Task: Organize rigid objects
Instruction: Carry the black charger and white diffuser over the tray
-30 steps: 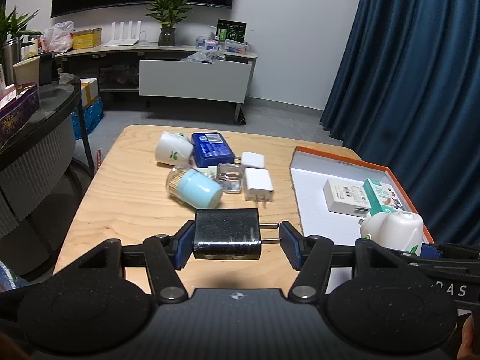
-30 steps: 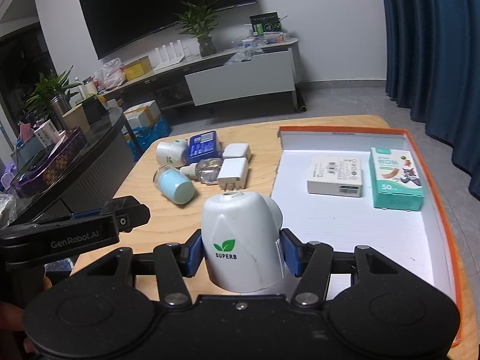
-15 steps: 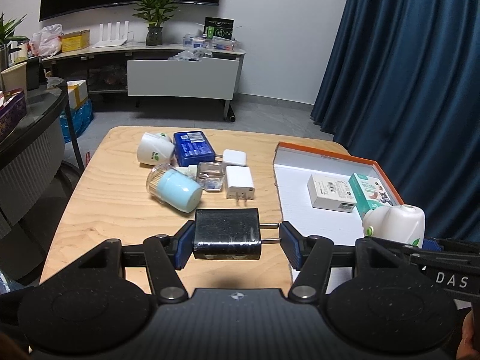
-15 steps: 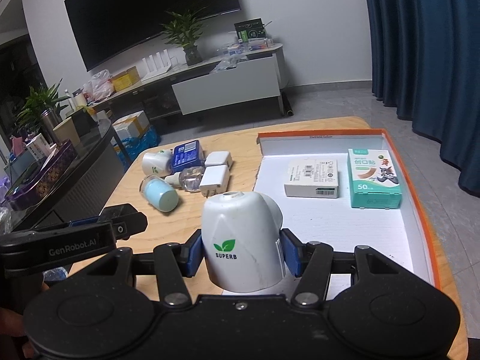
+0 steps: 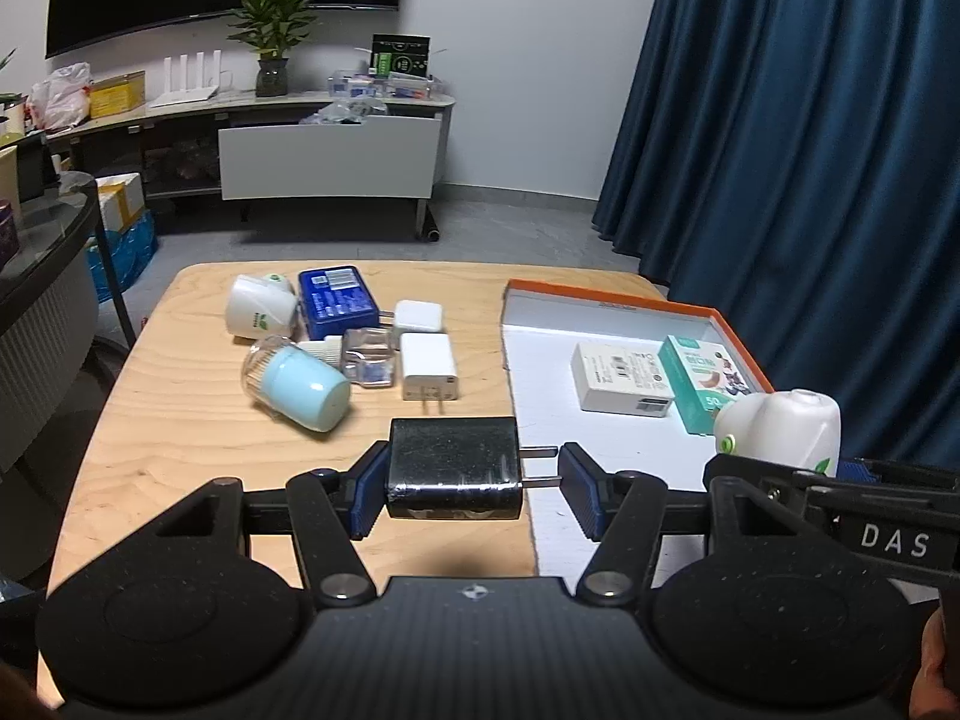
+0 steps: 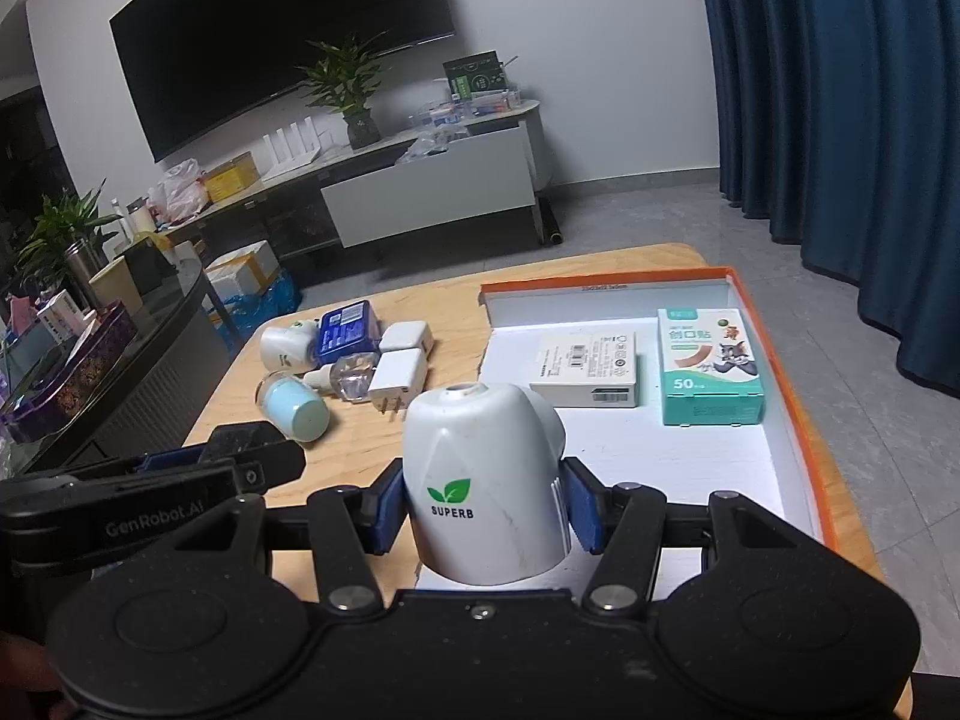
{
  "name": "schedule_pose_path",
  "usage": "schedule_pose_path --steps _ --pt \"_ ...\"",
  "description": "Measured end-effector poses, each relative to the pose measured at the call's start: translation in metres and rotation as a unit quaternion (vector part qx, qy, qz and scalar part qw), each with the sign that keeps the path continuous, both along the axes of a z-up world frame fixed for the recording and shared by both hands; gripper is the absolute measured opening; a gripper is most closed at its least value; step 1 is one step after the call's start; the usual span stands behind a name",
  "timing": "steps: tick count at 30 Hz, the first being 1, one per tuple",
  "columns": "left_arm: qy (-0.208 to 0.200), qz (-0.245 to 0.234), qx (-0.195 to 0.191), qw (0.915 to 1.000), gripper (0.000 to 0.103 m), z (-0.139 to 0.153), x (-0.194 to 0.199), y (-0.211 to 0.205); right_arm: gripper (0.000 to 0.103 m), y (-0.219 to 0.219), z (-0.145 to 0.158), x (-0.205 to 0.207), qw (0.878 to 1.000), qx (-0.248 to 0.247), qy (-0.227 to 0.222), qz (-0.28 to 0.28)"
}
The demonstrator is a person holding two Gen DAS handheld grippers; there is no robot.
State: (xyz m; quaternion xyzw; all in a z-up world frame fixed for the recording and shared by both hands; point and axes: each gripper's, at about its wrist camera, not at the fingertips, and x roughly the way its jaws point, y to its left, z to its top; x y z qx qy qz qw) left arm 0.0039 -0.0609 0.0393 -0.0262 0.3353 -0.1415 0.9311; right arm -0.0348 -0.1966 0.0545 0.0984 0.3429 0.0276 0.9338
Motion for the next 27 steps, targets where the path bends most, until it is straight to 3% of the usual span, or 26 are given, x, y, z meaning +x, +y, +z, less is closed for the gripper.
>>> schedule_pose_path --steps 27 --pt "0.002 -0.051 0.005 0.9987 0.060 -0.004 0.006 -0.047 0.066 -0.041 0.003 -0.009 0.998 0.002 -0.011 -0.060"
